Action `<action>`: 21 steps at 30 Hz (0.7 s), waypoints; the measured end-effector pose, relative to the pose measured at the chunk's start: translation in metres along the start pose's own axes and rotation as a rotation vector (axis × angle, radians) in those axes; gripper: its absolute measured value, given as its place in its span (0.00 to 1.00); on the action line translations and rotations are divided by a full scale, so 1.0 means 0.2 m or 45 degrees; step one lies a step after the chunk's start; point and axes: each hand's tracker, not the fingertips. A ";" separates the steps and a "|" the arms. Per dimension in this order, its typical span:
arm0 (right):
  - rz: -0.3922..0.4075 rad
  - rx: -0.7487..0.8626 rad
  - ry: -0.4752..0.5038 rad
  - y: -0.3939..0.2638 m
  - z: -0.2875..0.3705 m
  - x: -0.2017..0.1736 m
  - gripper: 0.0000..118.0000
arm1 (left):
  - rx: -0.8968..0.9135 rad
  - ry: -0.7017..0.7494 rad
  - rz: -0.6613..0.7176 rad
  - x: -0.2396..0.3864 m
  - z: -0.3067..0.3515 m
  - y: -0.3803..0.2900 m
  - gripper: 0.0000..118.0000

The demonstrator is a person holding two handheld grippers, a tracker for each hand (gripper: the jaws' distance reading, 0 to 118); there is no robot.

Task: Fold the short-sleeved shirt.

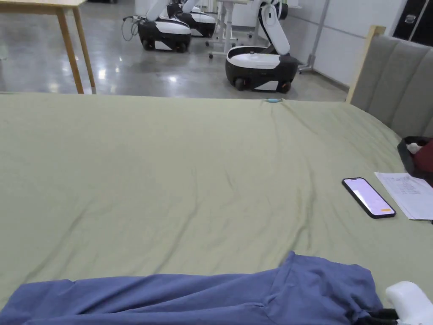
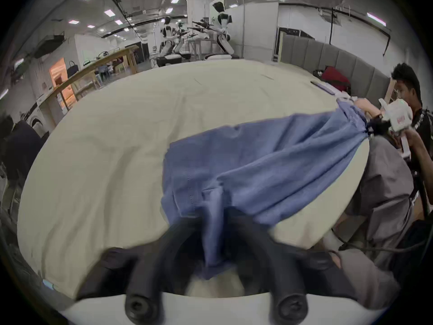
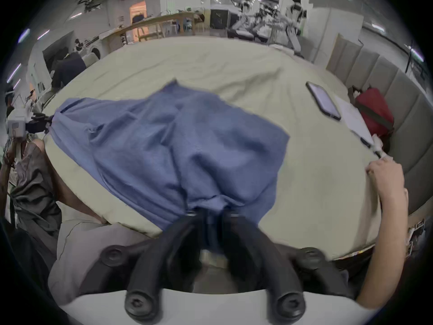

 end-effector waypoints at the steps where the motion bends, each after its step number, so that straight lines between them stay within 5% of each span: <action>1: -0.041 0.032 -0.019 -0.01 0.05 0.01 0.44 | 0.016 0.006 0.049 -0.02 0.02 0.00 0.47; 2: -0.106 0.067 -0.006 -0.01 0.12 0.04 0.87 | -0.021 -0.019 0.100 -0.05 0.03 0.01 0.96; 3: -0.148 0.129 -0.033 -0.03 0.21 0.04 1.00 | -0.033 -0.030 0.186 -0.08 0.12 -0.01 0.99; 6: -0.289 0.433 -0.056 -0.03 0.60 0.03 0.96 | 0.118 -0.037 0.230 -0.13 0.32 -0.03 0.99; 10: -0.366 0.656 0.022 -0.04 0.94 -0.21 0.96 | 0.331 0.012 0.302 -0.13 0.60 -0.08 0.96; 11: -0.363 0.699 0.069 -0.10 0.89 -0.11 0.90 | 0.367 -0.006 0.326 -0.12 0.66 -0.10 0.83; 12: -0.350 0.740 0.095 -0.11 0.91 -0.13 0.75 | 0.410 -0.016 0.334 -0.11 0.71 -0.12 0.56; 13: -0.342 0.764 0.099 -0.12 0.93 -0.16 0.46 | 0.434 0.010 0.329 -0.11 0.72 -0.14 0.18; 14: -0.340 0.761 0.077 -0.12 0.93 -0.20 0.00 | 0.432 0.043 0.323 -0.09 0.73 -0.15 0.00; 16: -0.320 0.747 0.033 -0.06 0.92 -0.29 0.00 | 0.398 0.106 0.281 -0.06 0.73 -0.18 0.00; 21: -0.252 0.800 0.163 -0.02 0.94 -0.33 0.00 | 0.338 -0.061 0.354 -0.17 0.58 -0.12 0.00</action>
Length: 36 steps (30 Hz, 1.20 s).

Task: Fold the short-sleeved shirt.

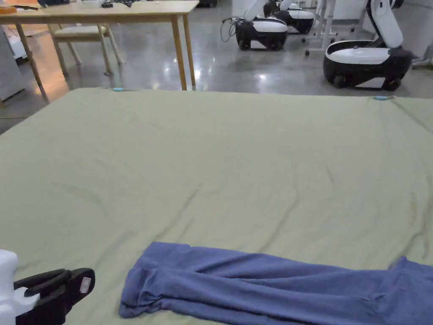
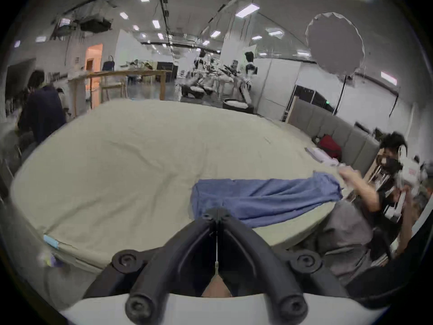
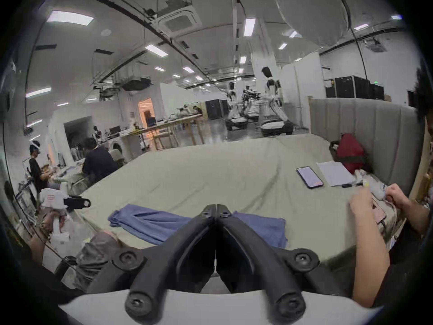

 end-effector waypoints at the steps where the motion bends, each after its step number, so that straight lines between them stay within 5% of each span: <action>1: 0.011 0.007 0.017 0.01 0.00 -0.01 0.00 | 0.011 -0.079 0.104 -0.07 -0.06 0.02 0.00; 3: 0.055 0.019 0.036 0.03 0.00 -0.09 0.00 | -0.043 -0.241 0.312 -0.20 -0.21 0.02 0.00; 5: 0.057 0.025 0.052 0.04 0.00 -0.12 0.00 | -0.090 -0.293 0.449 -0.26 -0.34 0.02 0.23; 7: 0.041 0.028 0.069 0.04 0.01 -0.11 0.00 | -0.099 -0.421 0.543 -0.36 -0.45 -0.01 0.31; 9: 0.040 0.025 0.073 0.04 0.03 -0.13 0.00 | -0.195 -0.463 0.564 -0.38 -0.56 -0.03 0.98; 10: 0.033 0.019 0.070 0.04 0.03 -0.12 0.00 | -0.150 -0.475 0.586 -0.38 -0.57 -0.04 1.00; 16: 0.002 0.025 0.074 0.06 0.02 -0.13 0.00 | -0.306 -0.527 0.583 -0.41 -0.76 -0.10 1.00; 22: -0.012 0.033 0.114 0.08 -0.02 -0.14 0.00 | -0.359 -0.773 0.604 -0.31 -0.87 -0.07 0.98; 26: 0.003 0.001 0.117 0.08 -0.04 -0.14 0.00 | -0.380 -0.746 0.566 -0.31 -0.94 -0.05 0.94; 27: 0.006 -0.006 0.114 0.08 -0.04 -0.15 0.00 | -0.378 -0.748 0.568 -0.32 -0.94 -0.05 0.85; 28: 0.011 -0.011 0.113 0.08 -0.04 -0.15 0.00 | -0.369 -0.739 0.572 -0.42 -0.98 -0.06 0.64; 29: 0.017 -0.017 0.114 0.08 -0.04 -0.15 0.00 | -0.365 -0.702 0.573 -0.46 -0.98 -0.06 0.16; 30: 0.020 -0.020 0.115 0.08 -0.04 -0.14 0.00 | -0.368 -0.614 0.552 -0.48 -0.98 -0.06 0.08; 32: 0.022 -0.023 0.113 0.08 -0.04 -0.14 0.00 | -0.411 -0.398 0.440 -0.40 -0.98 -0.11 0.08; 33: 0.021 -0.023 0.113 0.08 -0.04 -0.14 0.00 | -0.410 -0.519 0.490 -0.40 -0.98 -0.12 0.08; 36: 0.020 -0.029 0.107 0.07 -0.05 -0.14 0.00 | -0.372 -0.491 0.465 -0.35 -0.93 -0.10 0.08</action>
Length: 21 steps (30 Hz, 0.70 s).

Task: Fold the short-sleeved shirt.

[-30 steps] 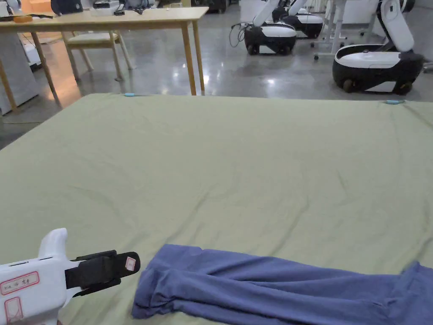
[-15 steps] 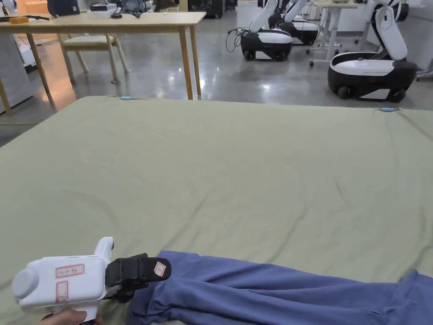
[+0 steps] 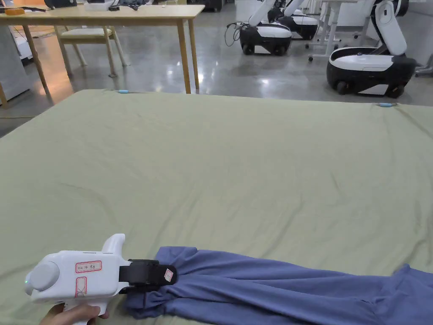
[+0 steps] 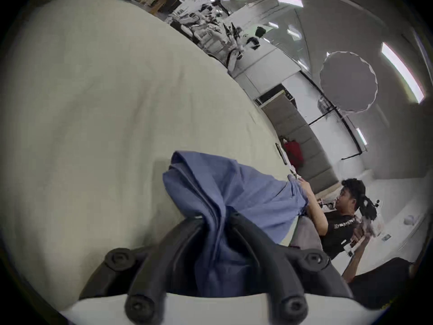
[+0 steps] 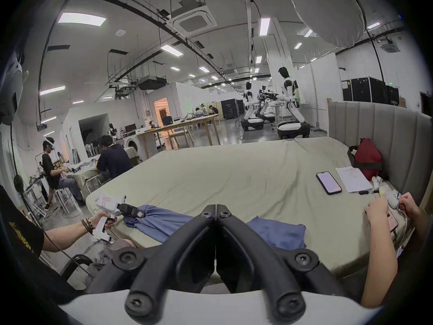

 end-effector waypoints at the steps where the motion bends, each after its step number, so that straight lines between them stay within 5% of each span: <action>1: 0.003 0.000 -0.003 0.00 0.00 0.00 0.00 | 0.003 -0.003 -0.004 0.01 0.01 0.00 0.08; 7: 0.006 0.007 -0.030 -0.03 0.05 0.02 0.00 | 0.078 0.019 0.003 0.08 0.19 -0.02 0.07; 13: -0.023 0.016 -0.053 -0.05 0.07 0.05 0.00 | 0.223 0.268 0.081 -0.08 0.54 0.07 0.07; 21: -0.027 0.004 -0.034 -0.05 0.00 0.05 0.01 | 0.222 0.194 0.025 0.18 0.57 0.05 0.07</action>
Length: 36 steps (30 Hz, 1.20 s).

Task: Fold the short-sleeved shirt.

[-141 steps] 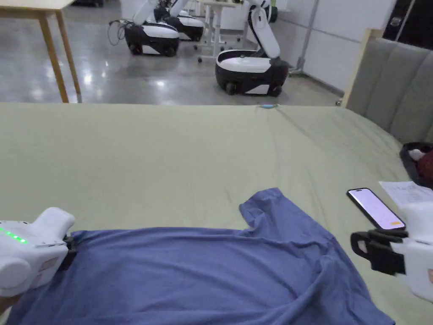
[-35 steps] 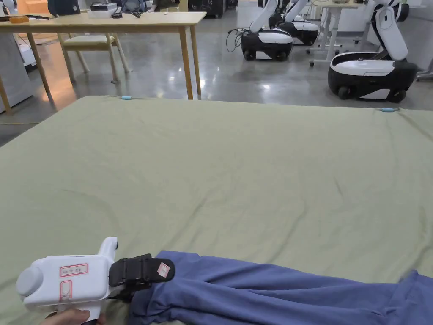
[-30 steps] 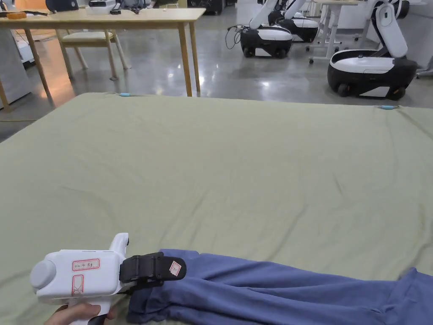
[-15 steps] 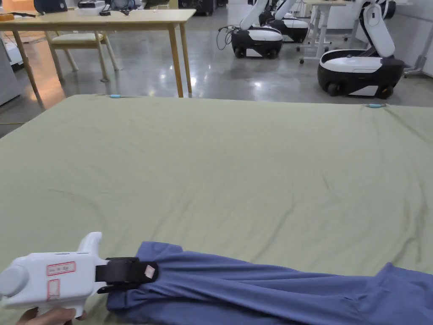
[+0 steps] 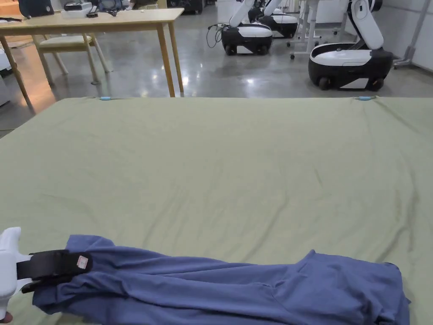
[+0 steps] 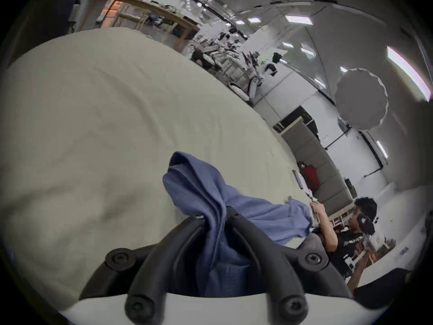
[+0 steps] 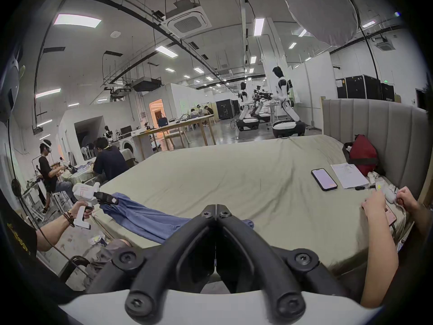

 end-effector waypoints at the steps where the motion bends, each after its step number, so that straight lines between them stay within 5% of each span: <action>1: 0.002 -0.005 0.005 0.00 -0.01 0.00 0.01 | 0.004 -0.041 -0.008 0.07 -0.02 -0.01 0.07; 9: 0.021 -0.030 0.014 -0.03 0.04 0.00 0.01 | -0.198 -0.181 -0.112 0.57 -0.54 -0.18 0.07; 17: 0.023 -0.057 -0.042 -0.07 0.08 0.05 0.01 | -0.324 -0.133 -0.074 0.59 -0.91 -0.35 0.11; 19: 0.019 -0.062 -0.050 -0.07 0.08 0.06 0.01 | -0.319 -0.202 -0.065 0.58 -0.91 -0.38 0.33; 20: 0.015 -0.062 -0.055 -0.07 0.08 0.06 0.01 | -0.324 -0.334 -0.010 0.57 -0.91 -0.38 0.63; 22: 0.001 -0.061 -0.051 -0.08 0.07 0.08 0.01 | -0.330 -0.504 0.043 0.60 -0.91 -0.39 0.94; 26: -0.035 -0.067 -0.038 -0.09 0.05 0.08 0.01 | -0.347 -0.353 -0.070 0.68 -0.84 -0.33 0.98; 29: -0.022 -0.082 -0.029 -0.10 0.05 0.08 0.01 | -0.189 -0.443 -0.077 0.67 -0.64 -0.24 0.98; 31: -0.002 -0.089 -0.025 -0.09 0.04 0.07 0.01 | -0.088 -0.458 -0.077 0.64 -0.47 -0.20 0.93; 32: 0.007 -0.090 -0.026 -0.09 0.04 0.07 0.01 | -0.044 -0.449 -0.096 0.61 -0.39 -0.19 0.77; 34: 0.018 -0.086 -0.029 -0.07 0.03 0.07 0.01 | 0.050 -0.367 -0.143 0.55 -0.25 -0.21 0.20; 35: 0.021 -0.083 -0.024 -0.07 0.02 0.07 0.01 | 0.074 -0.302 -0.145 0.54 -0.21 -0.23 0.00; 36: 0.022 -0.079 -0.014 -0.06 0.02 0.06 0.01 | 0.069 -0.237 -0.135 0.51 -0.19 -0.25 0.00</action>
